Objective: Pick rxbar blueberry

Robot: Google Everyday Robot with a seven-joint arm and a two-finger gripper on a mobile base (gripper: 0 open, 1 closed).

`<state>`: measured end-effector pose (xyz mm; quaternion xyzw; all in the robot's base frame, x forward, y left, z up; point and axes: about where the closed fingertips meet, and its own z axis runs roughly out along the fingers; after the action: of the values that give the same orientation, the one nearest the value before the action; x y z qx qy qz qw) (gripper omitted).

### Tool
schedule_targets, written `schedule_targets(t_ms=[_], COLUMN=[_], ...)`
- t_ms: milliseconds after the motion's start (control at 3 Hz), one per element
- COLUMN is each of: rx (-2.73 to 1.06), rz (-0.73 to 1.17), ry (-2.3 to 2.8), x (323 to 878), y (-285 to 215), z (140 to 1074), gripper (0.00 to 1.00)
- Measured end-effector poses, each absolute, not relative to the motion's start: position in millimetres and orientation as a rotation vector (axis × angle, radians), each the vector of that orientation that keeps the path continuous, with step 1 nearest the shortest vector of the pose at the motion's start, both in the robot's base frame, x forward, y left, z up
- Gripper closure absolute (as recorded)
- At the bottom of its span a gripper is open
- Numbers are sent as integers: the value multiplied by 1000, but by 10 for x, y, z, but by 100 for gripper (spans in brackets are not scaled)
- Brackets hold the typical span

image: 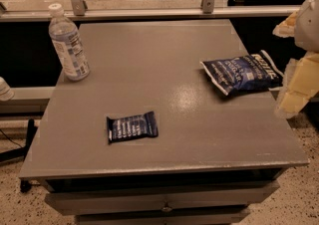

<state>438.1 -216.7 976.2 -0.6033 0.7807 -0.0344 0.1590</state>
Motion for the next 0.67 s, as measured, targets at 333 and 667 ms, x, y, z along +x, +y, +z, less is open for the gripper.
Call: schedule_targets(t_ms=[333,667], rx=[-1725,-1693], rz=[-99,17], ry=[2232,2223], x=[4381,4411], y=[-2166,-2117], z=[9762,9675], gripper=[0,0])
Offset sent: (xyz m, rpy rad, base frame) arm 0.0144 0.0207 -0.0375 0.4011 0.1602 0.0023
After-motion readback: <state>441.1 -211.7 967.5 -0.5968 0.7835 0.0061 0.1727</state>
